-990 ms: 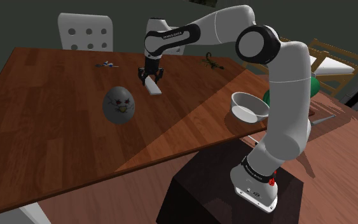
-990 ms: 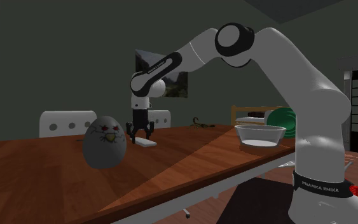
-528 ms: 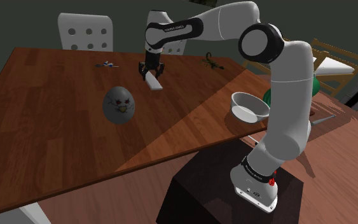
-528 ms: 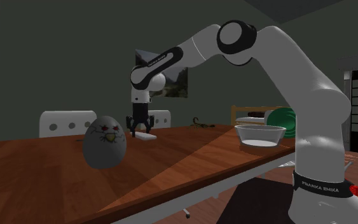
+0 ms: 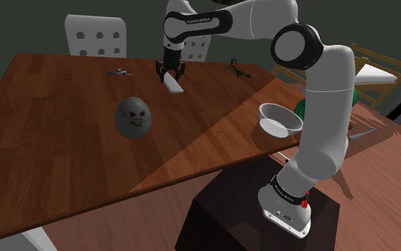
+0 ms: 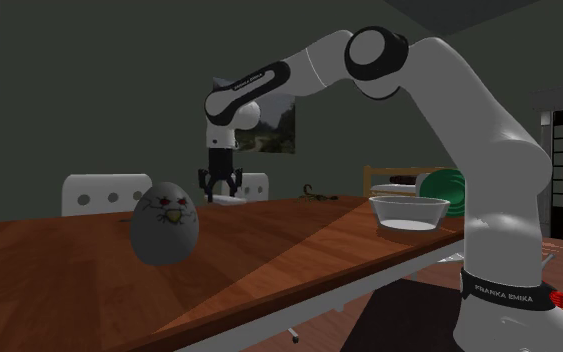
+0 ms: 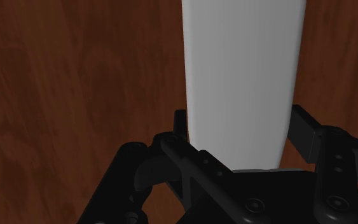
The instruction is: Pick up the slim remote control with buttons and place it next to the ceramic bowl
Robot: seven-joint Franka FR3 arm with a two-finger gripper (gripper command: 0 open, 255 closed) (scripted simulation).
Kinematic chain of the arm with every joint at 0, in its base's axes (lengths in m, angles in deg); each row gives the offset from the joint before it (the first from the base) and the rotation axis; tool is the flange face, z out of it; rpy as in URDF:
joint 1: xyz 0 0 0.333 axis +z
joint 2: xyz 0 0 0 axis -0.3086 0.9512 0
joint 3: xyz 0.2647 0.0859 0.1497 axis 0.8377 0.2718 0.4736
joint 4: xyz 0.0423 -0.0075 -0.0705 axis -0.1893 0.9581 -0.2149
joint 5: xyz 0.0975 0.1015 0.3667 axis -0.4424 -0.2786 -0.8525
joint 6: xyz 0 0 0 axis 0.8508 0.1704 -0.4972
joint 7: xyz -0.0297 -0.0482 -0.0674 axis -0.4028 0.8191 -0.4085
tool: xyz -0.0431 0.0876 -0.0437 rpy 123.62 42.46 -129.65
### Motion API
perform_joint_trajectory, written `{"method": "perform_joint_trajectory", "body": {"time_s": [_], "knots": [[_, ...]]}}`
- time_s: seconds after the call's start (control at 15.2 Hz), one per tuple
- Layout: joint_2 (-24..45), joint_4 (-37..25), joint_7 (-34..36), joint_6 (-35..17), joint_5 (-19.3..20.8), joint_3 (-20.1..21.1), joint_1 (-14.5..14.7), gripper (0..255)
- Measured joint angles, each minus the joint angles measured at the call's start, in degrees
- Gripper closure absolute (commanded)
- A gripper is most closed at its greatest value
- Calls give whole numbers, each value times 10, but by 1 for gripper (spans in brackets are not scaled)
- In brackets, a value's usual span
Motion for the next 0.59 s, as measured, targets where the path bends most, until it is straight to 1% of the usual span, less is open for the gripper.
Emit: {"method": "perform_joint_trajectory", "body": {"time_s": [0.59], "knots": [[-9, -57, -2, 65, -2, 1, 1, 255]]}}
